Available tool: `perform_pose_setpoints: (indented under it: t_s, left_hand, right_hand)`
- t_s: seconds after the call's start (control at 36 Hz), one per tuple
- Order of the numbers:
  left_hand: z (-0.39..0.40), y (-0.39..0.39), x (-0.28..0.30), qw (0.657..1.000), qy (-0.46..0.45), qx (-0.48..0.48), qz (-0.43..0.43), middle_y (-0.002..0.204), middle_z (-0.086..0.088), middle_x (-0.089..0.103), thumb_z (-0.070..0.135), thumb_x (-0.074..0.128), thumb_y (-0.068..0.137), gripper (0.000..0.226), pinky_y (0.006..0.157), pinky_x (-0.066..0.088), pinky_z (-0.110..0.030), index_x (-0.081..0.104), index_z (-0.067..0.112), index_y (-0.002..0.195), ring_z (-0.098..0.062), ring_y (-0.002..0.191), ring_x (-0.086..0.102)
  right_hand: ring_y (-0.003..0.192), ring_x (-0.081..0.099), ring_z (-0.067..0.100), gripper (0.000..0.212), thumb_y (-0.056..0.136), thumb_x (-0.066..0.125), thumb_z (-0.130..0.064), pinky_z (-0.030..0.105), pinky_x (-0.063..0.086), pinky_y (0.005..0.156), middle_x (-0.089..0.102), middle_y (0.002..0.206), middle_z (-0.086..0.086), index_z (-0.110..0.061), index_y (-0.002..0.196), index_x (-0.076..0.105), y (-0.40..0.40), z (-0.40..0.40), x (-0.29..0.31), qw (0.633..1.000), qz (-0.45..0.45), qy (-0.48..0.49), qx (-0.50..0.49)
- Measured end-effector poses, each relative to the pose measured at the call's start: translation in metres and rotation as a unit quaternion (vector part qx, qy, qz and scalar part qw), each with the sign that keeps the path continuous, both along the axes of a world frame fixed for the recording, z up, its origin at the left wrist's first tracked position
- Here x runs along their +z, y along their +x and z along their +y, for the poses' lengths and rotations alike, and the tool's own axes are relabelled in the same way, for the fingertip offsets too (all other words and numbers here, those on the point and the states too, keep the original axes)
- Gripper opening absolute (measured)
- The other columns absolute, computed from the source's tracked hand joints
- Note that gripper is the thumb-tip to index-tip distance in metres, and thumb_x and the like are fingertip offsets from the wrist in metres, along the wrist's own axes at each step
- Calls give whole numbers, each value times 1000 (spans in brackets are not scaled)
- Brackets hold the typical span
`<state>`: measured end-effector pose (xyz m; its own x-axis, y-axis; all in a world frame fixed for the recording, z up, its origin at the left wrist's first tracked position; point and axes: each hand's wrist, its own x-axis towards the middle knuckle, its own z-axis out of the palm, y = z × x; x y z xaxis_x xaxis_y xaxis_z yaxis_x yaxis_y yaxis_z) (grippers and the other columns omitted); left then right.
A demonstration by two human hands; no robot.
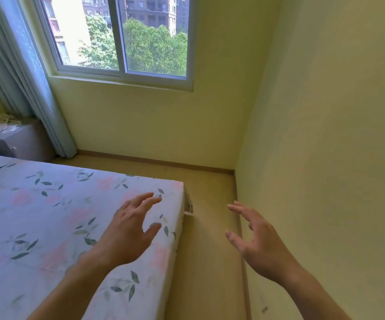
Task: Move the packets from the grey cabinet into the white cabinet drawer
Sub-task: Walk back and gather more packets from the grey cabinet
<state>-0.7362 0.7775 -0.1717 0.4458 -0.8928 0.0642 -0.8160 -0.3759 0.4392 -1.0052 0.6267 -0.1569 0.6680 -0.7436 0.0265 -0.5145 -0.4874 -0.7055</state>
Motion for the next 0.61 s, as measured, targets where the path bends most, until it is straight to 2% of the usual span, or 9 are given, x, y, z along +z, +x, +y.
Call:
perform_pose_setpoints:
  t_s: [0.14,0.31,0.47,0.61]
  left_hand:
    - [-94,15,4,1000,-18,-21,9,159,23,25,49,57,97,57,121,28,-35,33,45,149,-7,147,25]
    - [-200,43,-5,1000,-15,7,8,159,22,27,49,57,97,55,120,27,-34,36,45,147,-7,146,27]
    - [-287,81,1,997,-9,70,9,158,23,30,47,60,95,54,119,32,-37,39,46,145,-8,144,30]
    - [-330,118,7,988,-11,151,1,159,19,31,46,62,95,56,119,31,-39,40,44,146,-12,145,32]
  right_hand:
    - [140,31,-5,59,92,68,-39,29,29,120,33,155,-25,-46,144,42,30,-93,-4,1000,-1,0,8]
    - [139,29,-10,60,91,69,-37,20,24,116,34,154,-25,-43,145,42,72,-211,-15,999,-10,5,39]
    - [141,28,-5,61,93,67,-40,25,24,119,33,156,-23,-39,147,41,123,-332,-2,997,-3,2,83]
    - [144,28,-1,60,93,67,-40,29,25,120,32,157,-23,-39,147,41,200,-406,14,988,-6,1,156]
